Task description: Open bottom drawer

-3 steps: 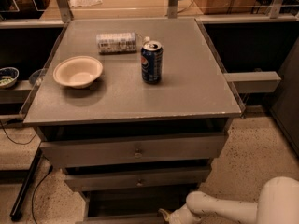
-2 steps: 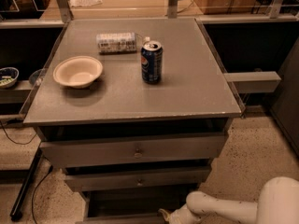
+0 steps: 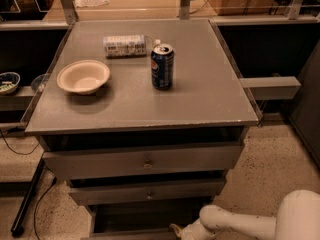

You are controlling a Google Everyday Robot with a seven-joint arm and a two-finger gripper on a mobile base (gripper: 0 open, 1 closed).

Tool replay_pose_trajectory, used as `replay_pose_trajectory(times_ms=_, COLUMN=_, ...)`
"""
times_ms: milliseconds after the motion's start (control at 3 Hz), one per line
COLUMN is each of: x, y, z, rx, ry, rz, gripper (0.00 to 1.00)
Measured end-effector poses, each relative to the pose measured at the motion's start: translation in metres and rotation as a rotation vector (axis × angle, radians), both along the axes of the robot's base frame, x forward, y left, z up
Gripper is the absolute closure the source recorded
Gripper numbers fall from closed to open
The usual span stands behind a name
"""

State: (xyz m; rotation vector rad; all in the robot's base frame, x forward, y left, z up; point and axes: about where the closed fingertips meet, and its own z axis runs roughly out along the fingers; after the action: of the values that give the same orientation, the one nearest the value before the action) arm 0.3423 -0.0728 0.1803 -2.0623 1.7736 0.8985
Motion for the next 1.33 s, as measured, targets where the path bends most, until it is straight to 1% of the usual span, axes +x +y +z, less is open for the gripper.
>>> replay_pose_trajectory(times_ms=333, x=0.0, y=0.0, z=0.0, rx=0.0, ry=0.0, rz=0.0, gripper=0.87)
replay_pose_trajectory(times_ms=667, x=-0.0001, y=0.0001, z=0.0, rx=0.0, ry=0.0, rz=0.0, gripper=1.0)
replay_pose_trajectory(times_ms=1333, x=0.0063, y=-0.0011, z=0.0039, rx=0.0, ry=0.0, rz=0.0, gripper=1.0)
